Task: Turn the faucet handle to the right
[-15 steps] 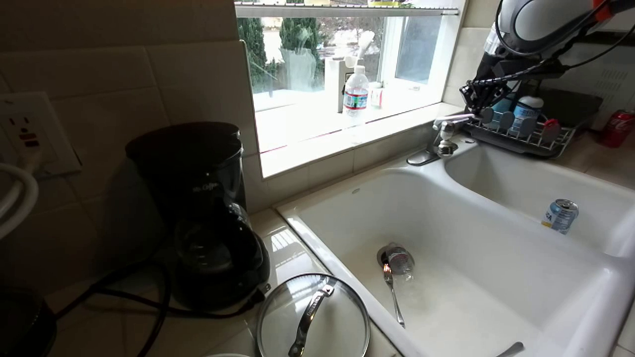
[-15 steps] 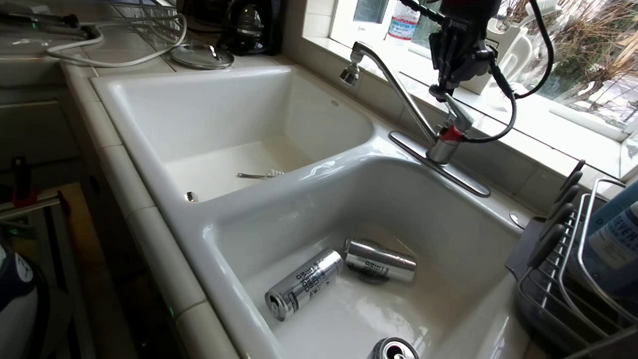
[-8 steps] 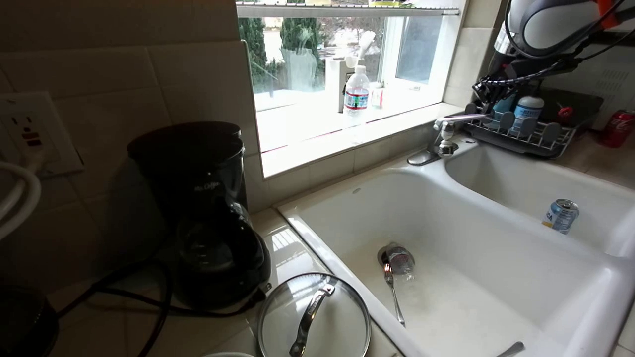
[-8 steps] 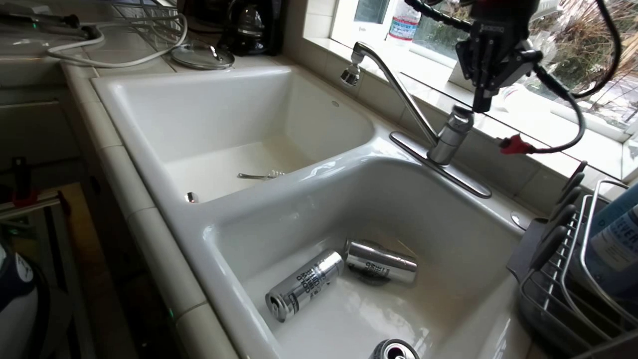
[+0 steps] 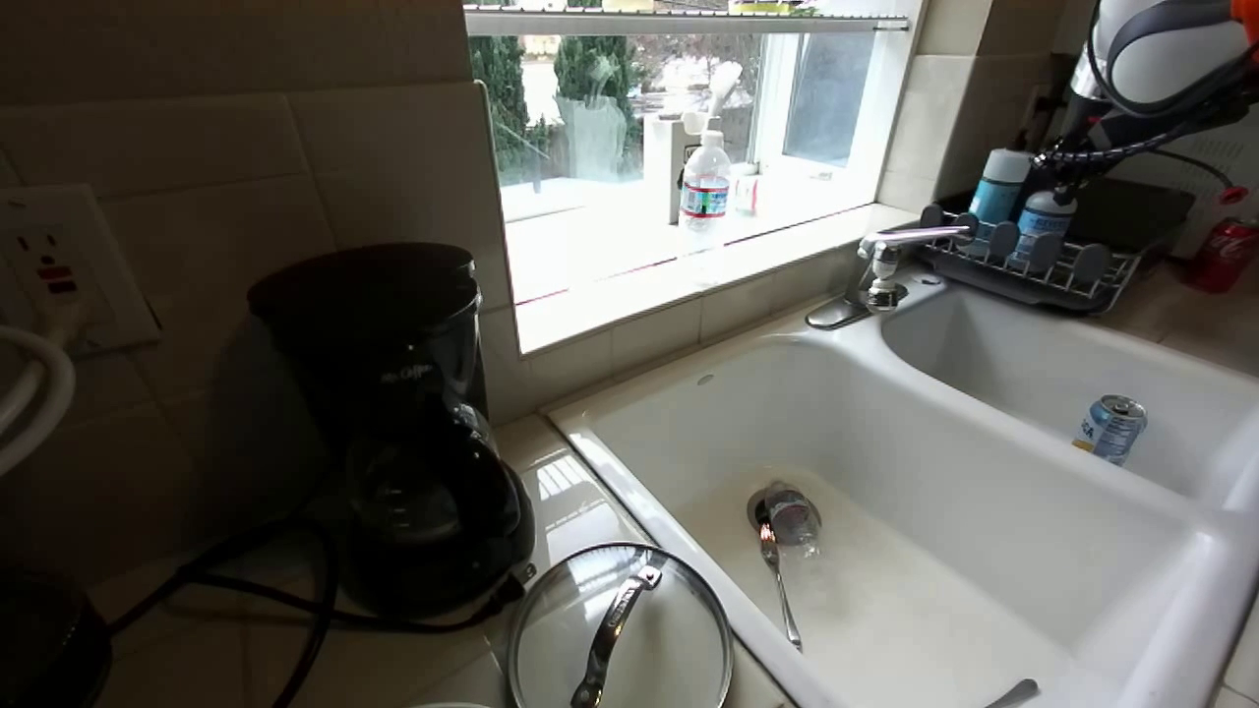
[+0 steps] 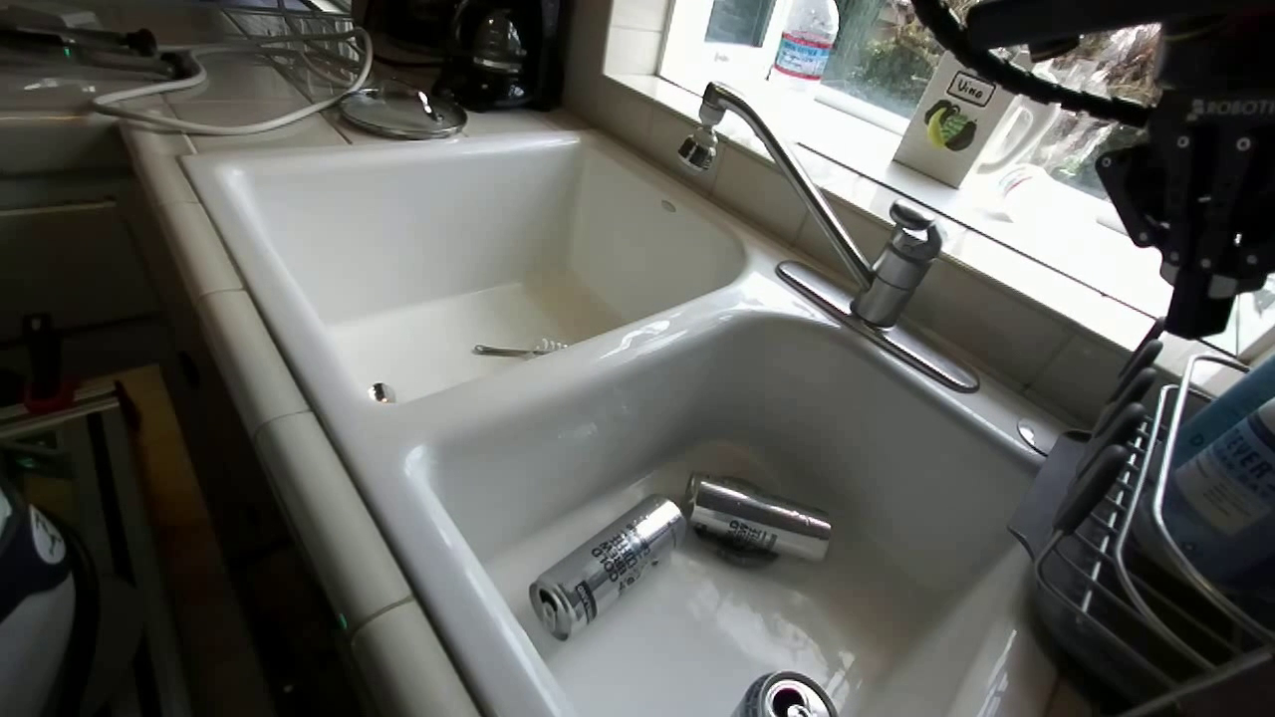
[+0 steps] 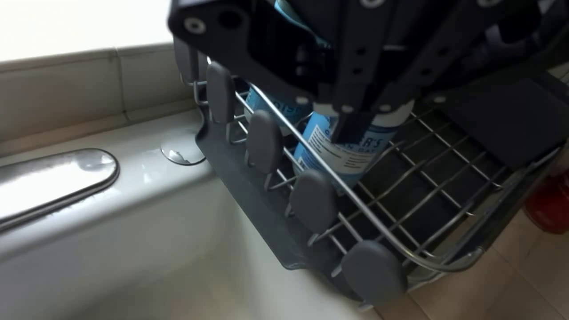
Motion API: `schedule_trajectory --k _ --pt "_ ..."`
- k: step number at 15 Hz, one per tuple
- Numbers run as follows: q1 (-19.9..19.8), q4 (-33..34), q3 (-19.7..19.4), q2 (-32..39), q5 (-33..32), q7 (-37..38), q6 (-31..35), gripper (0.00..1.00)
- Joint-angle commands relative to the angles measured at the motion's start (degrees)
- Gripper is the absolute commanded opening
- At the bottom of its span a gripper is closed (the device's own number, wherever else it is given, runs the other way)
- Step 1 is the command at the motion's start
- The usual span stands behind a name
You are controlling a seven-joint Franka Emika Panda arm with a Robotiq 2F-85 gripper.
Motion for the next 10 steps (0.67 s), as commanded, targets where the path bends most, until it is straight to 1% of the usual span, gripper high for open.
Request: schedule_trajectory --k 1,4,5,6,7,8,9,10 --pt "1.7 -0.9 2.3 -3.0 4.5 -3.0 -4.1 0.0" --pt "4.2 -1.8 5.4 -6.1 11.0 -8.9 -11.9 0.0" --pt "5.2 -2.3 6.6 -7.0 11.4 -9.4 -14.1 0.0" --pt "6.0 -2.3 7.8 -8.0 10.7 -8.6 -17.4 0.05" --pt "6.8 -2.2 9.0 -9.1 10.4 -8.2 -21.2 0.27" --pt "7.5 -2.4 10.1 -10.1 9.4 -7.3 -24.0 0.3" --pt "8.1 -2.3 11.0 -11.0 9.6 -7.3 -26.5 0.31" --pt "8.5 -2.4 11.5 -11.7 9.9 -8.1 -27.4 0.37"
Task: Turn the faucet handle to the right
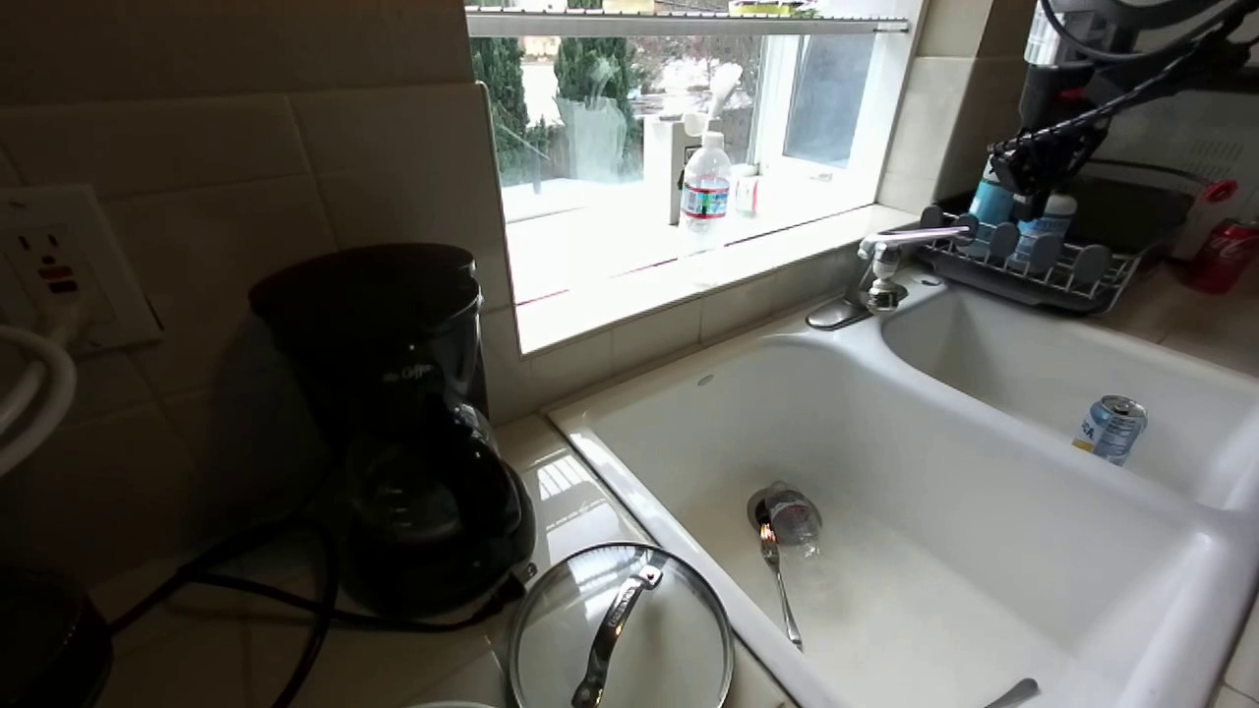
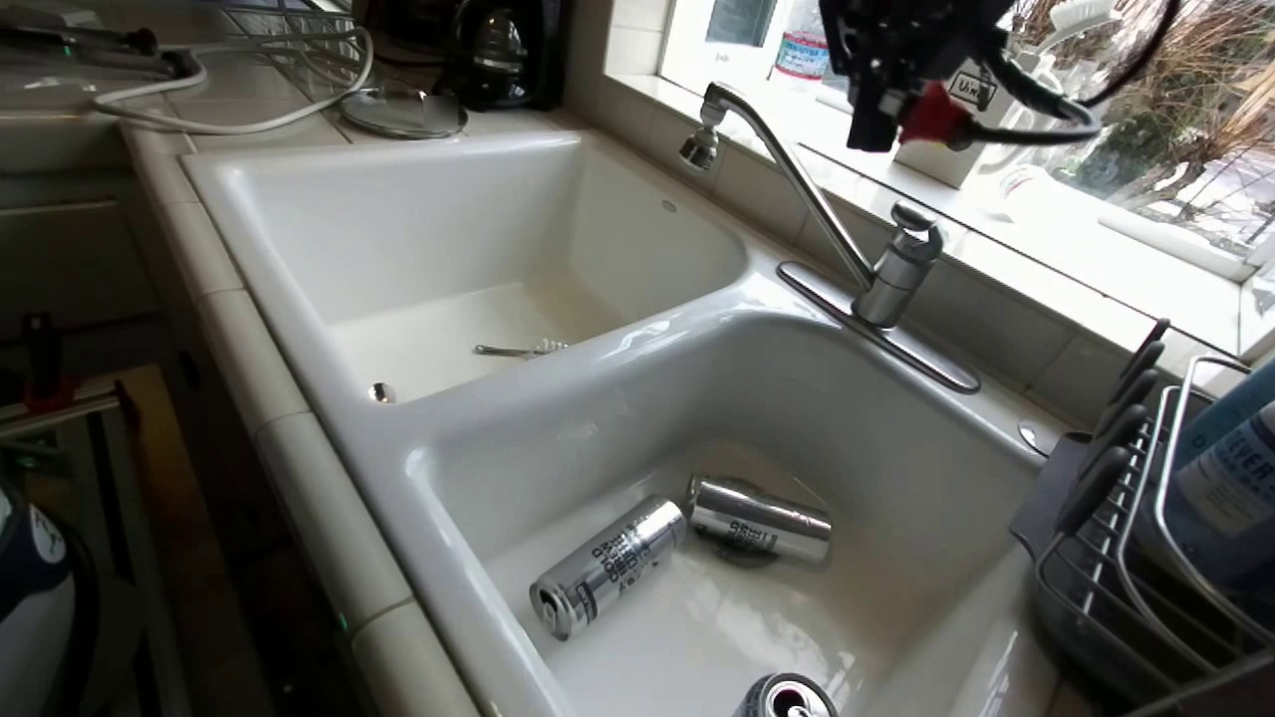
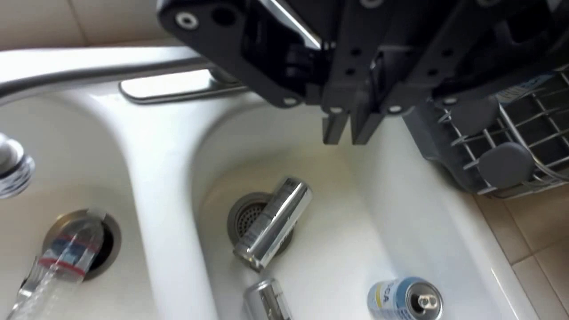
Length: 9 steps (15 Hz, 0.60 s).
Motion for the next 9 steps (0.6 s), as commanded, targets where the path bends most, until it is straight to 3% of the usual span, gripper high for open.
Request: schedule_trajectory --k 1,4,8,9 --pt "1.5 -1.7 1.9 -3.8 0.9 -0.9 -4.2 0.45" --pt "1.5 -2.3 3.0 -2.8 -0.9 4.8 0.5 0.68" --pt "1.0 -2.5 3.6 0.5 -5.6 13.7 11.8 0.96" --pt "0.9 -2.2 3.6 1.6 -6.2 16.4 13.7 0.87"
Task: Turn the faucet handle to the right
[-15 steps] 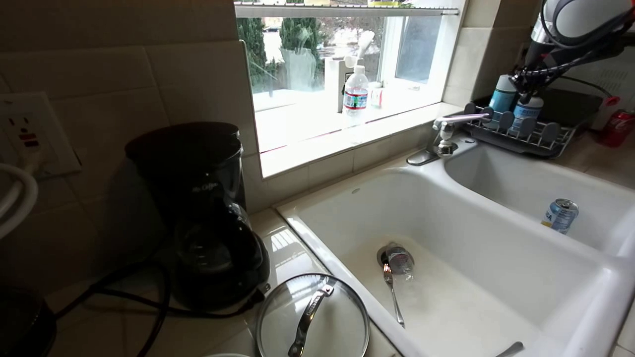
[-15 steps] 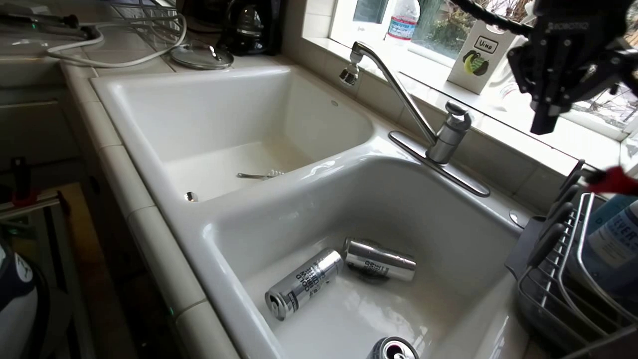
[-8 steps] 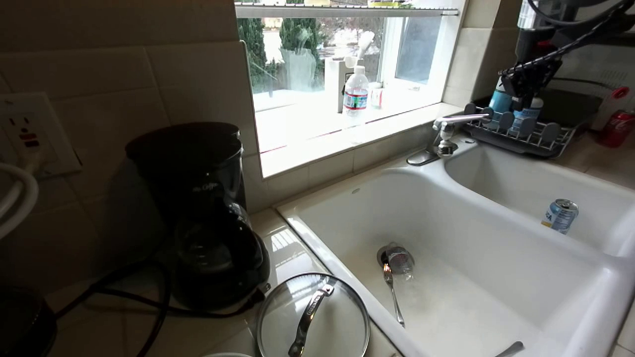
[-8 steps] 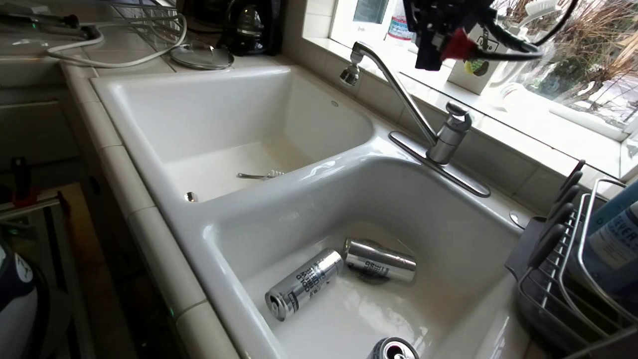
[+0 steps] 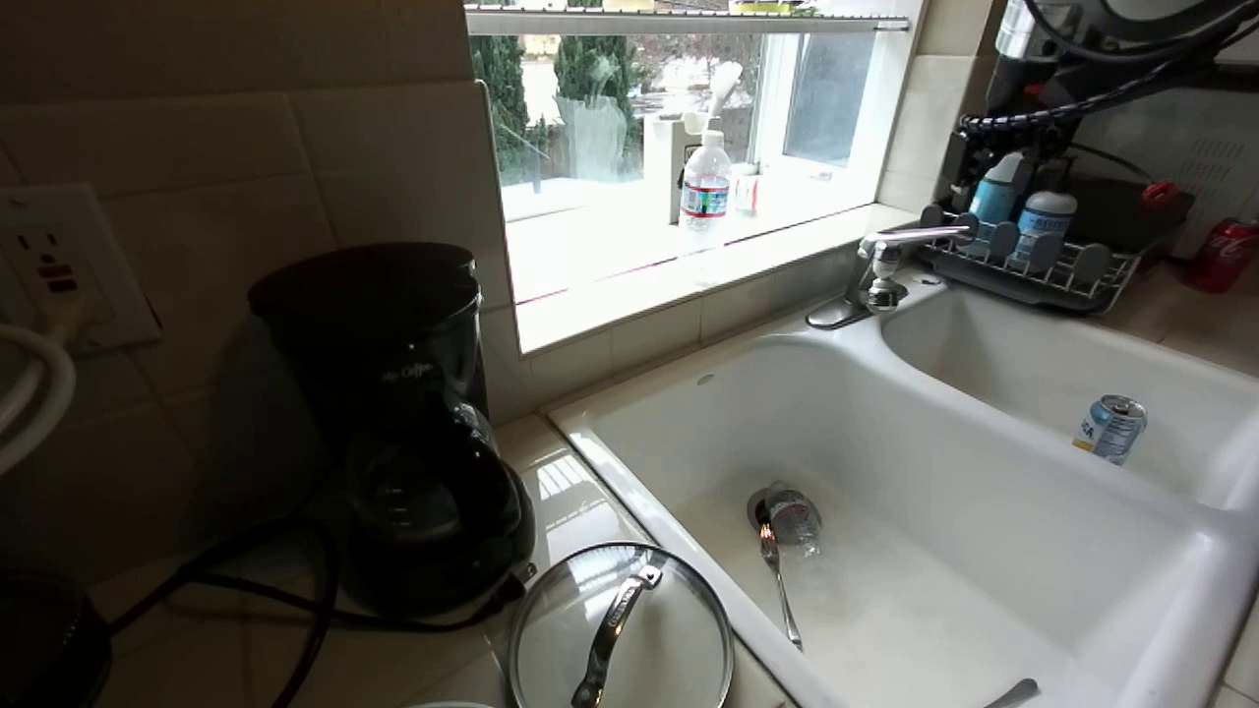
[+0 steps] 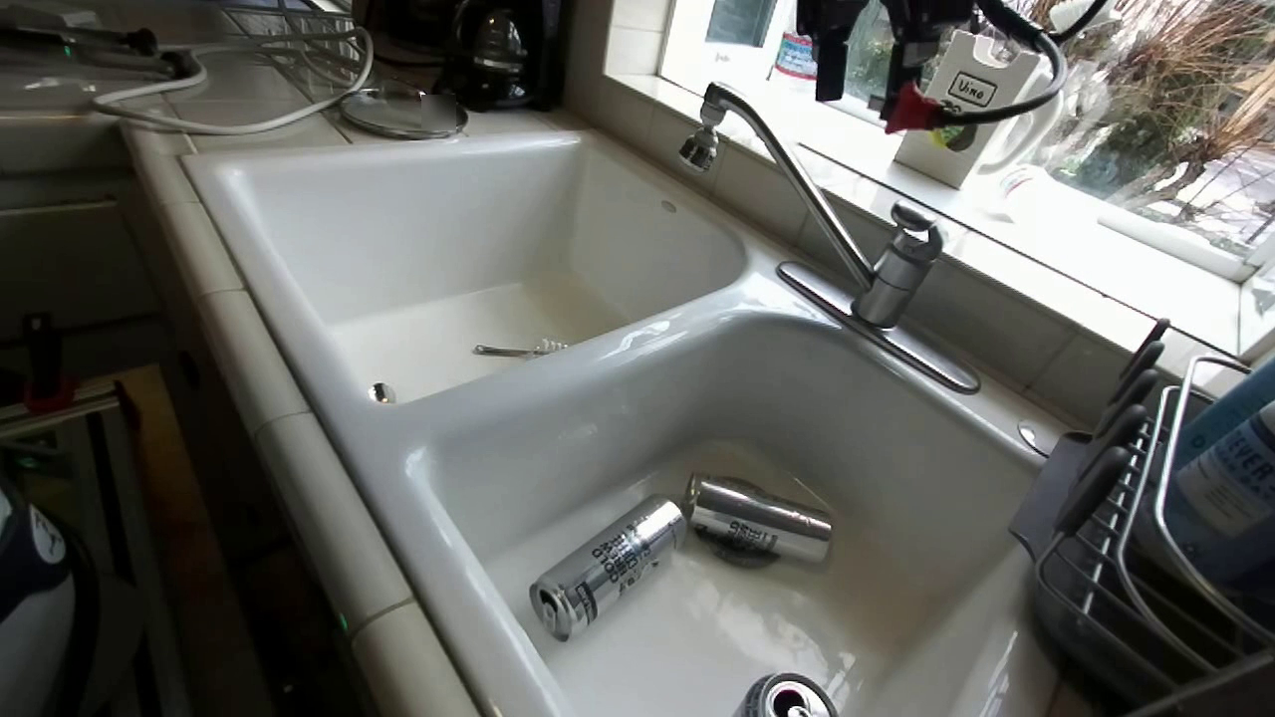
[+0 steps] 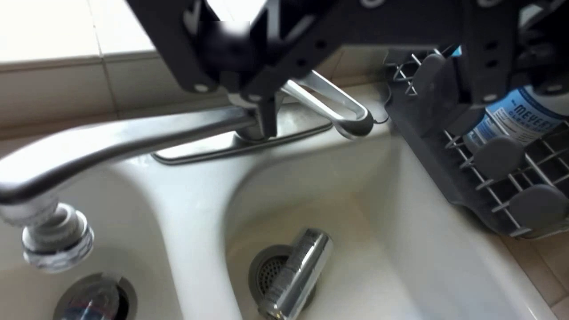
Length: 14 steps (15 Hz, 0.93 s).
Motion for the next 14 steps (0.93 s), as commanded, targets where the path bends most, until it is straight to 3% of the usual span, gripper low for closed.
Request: schedule_trajectory --k 1,3,9,11,14 --pt "-0.7 0.2 0.5 3.3 -3.0 9.5 6.5 0.61" --pt "-0.6 1.0 0.4 5.4 -3.8 15.5 6.4 0.61" --pt "0.3 2.5 -0.5 9.7 -5.2 32.6 5.1 0.12" --pt "0.4 2.6 -0.9 10.2 -6.3 36.9 5.7 0.01" --pt "0.5 2.8 -1.3 10.4 -8.4 42.3 6.5 0.0"
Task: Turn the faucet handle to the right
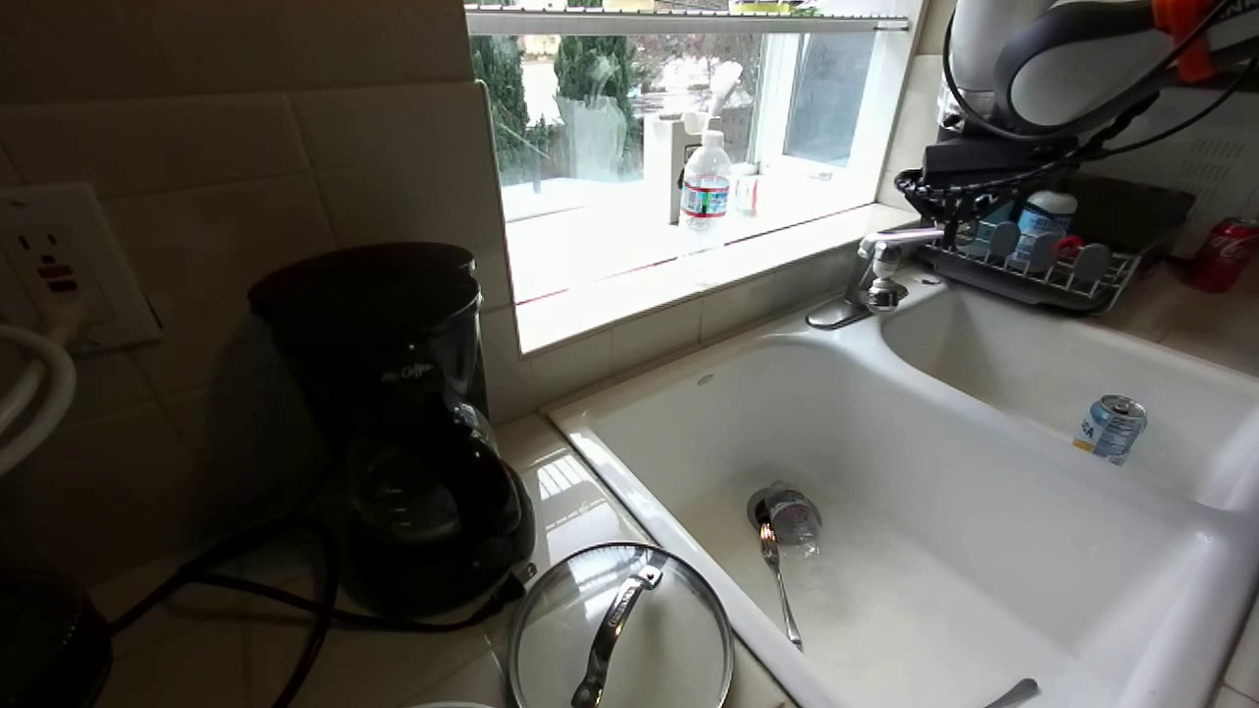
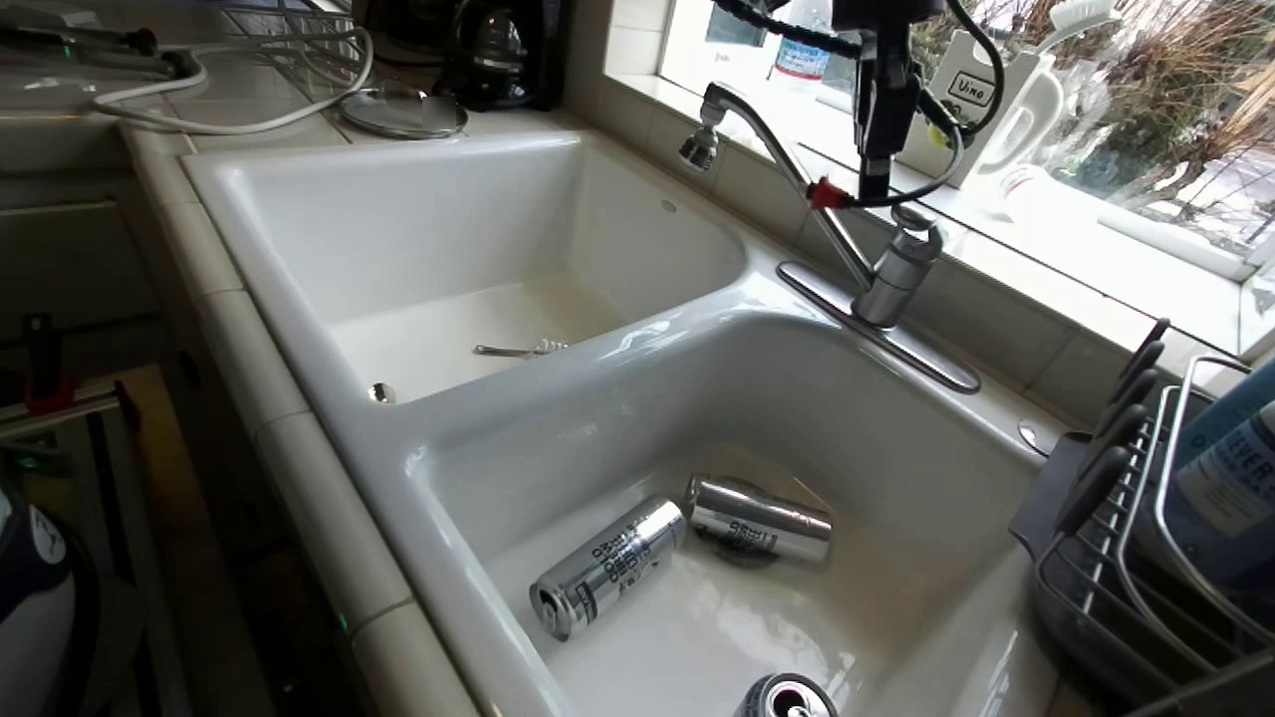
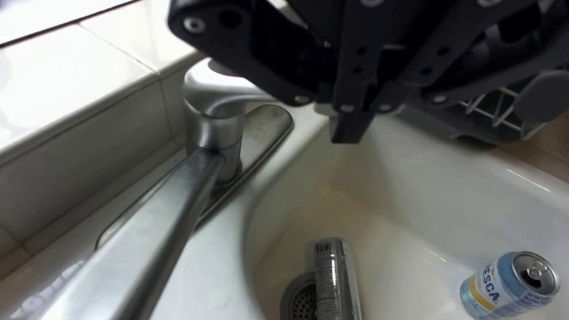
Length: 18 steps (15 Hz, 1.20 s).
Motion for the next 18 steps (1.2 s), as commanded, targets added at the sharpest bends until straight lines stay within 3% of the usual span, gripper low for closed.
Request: schedule_trajectory --k 1,18 --pt "0.8 0.8 -0.9 0.7 -3.0 7.2 0.2 0.0" --pt "-0.6 0.3 -3.0 0.7 -5.5 16.2 -0.1 0.0"
